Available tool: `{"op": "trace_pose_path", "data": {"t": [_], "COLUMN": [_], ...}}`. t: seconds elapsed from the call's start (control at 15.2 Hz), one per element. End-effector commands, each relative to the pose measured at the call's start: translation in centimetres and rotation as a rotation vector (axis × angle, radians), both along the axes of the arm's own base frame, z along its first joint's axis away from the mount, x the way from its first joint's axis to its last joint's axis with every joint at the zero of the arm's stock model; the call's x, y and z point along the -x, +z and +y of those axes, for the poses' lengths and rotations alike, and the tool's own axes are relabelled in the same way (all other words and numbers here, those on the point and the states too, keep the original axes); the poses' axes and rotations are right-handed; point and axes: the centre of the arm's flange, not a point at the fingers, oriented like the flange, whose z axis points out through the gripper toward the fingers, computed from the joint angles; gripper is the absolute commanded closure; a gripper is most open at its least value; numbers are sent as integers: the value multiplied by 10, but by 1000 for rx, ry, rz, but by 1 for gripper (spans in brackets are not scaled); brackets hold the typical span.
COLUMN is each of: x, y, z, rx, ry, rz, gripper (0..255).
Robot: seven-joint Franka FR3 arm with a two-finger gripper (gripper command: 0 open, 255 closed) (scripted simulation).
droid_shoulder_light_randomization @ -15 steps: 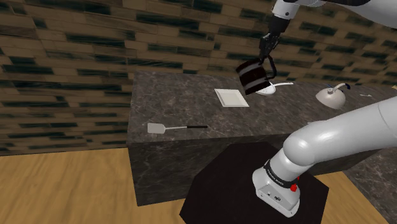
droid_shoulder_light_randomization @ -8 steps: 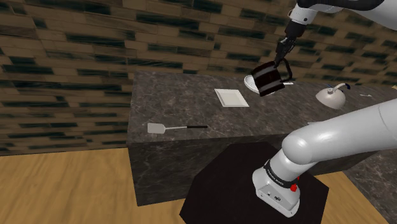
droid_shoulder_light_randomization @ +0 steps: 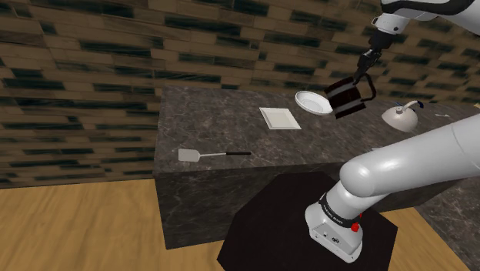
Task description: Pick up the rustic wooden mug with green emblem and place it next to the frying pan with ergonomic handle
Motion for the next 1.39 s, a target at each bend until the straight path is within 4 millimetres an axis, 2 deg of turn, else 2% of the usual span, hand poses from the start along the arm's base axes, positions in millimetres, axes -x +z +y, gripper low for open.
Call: {"op": "trace_pose_path", "data": {"t": [0.0,1.06,1.32], "x": [17,145,145], "y": [1,1,-20], "z": [-19,-185,-185], "rx": [2,2,2], "ry": [2,2,2], "rz": [-1,-1,-1], "gripper": [255,255,255]}}
